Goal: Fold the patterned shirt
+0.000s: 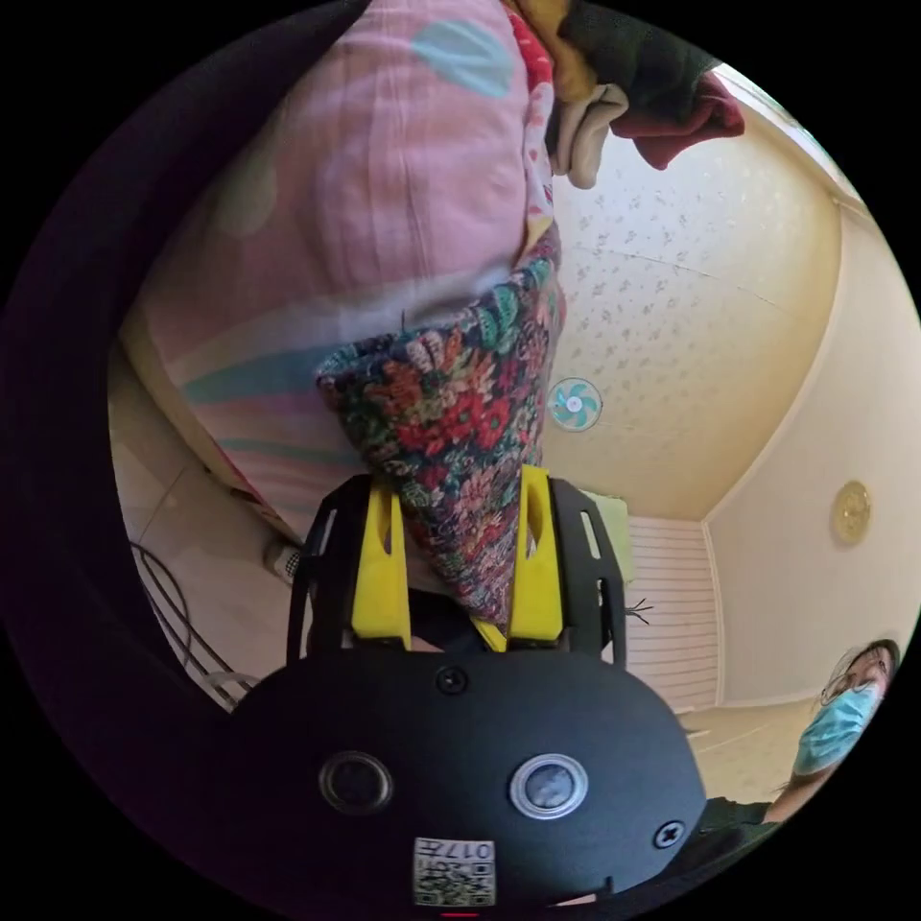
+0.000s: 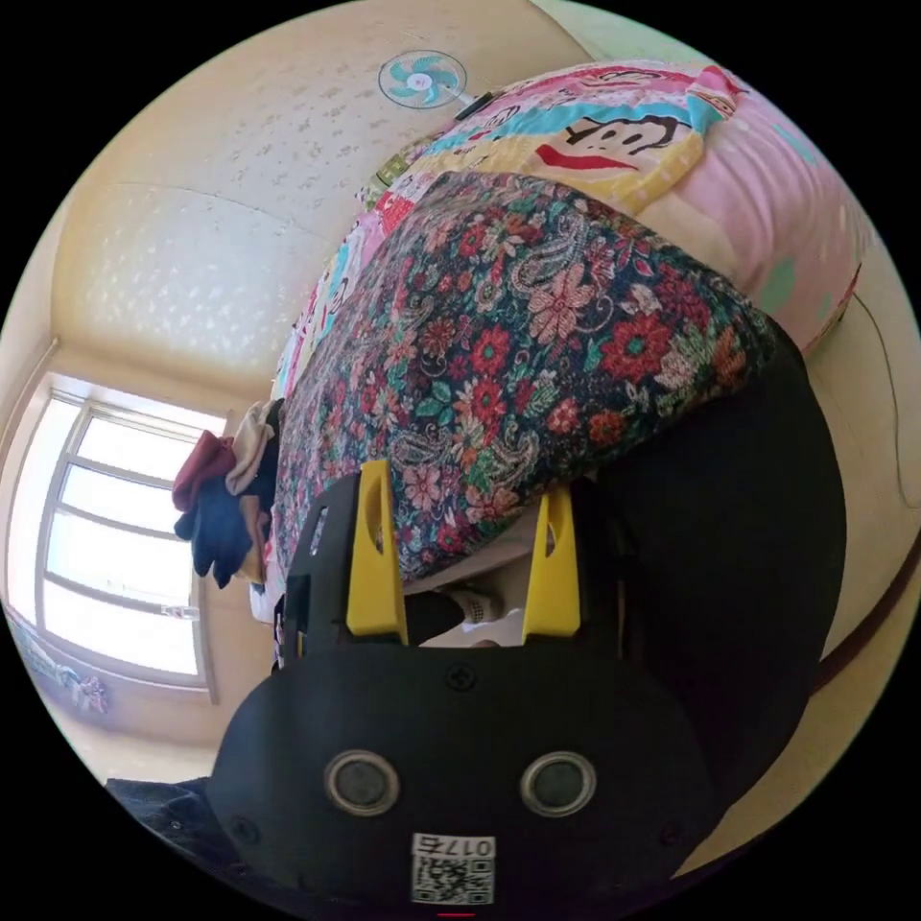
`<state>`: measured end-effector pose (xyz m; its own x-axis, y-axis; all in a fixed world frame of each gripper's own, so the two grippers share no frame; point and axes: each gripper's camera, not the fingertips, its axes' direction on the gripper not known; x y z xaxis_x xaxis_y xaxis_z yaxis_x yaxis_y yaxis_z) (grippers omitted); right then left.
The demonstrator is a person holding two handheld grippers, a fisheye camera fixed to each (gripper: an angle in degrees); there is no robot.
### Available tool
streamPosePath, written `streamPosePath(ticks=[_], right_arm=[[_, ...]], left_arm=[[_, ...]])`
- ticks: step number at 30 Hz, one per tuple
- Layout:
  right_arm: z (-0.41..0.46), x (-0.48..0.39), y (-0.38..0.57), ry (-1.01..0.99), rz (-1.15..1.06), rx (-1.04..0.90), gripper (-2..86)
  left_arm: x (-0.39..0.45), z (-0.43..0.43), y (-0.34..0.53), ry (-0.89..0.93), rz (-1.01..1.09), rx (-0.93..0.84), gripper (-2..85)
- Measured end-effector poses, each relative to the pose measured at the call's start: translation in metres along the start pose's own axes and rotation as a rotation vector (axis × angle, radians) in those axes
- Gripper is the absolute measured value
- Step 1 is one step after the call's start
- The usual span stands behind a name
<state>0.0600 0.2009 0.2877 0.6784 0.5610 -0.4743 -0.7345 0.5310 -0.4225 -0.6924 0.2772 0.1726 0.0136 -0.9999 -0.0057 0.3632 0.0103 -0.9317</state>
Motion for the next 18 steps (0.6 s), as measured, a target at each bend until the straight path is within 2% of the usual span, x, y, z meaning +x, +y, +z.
streamPosePath(ticks=[4, 7, 9, 11, 12, 14, 18], right_arm=[[-0.036, 0.012, 0.019, -0.169, 0.026, 0.148, 12.4], [-0.069, 0.009, 0.028, -0.389, -0.067, 0.186, 2.9], [-0.108, -0.018, 0.032, -0.487, -0.198, 0.222, 1.1], [-0.143, -0.05, 0.036, -0.553, -0.339, 0.259, 0.6], [-0.168, -0.075, 0.041, -0.576, -0.437, 0.296, 0.4], [-0.209, -0.115, 0.049, -0.602, -0.566, 0.369, 0.3], [-0.288, -0.203, 0.061, -0.592, -0.812, 0.56, 0.4]], left_arm=[[0.001, -0.025, 0.011, 0.098, -0.028, -0.023, 6.7], [0.028, -0.052, 0.028, 0.309, 0.057, -0.039, 5.3], [0.064, -0.078, 0.038, 0.34, 0.209, -0.038, 4.7], [0.131, -0.115, 0.056, 0.267, 0.469, -0.022, 4.4], [0.149, -0.124, 0.062, 0.269, 0.534, -0.011, 4.4], [0.217, -0.162, 0.089, 0.323, 0.781, 0.047, 4.4], [0.309, -0.211, 0.129, 0.419, 1.045, 0.162, 4.6]])
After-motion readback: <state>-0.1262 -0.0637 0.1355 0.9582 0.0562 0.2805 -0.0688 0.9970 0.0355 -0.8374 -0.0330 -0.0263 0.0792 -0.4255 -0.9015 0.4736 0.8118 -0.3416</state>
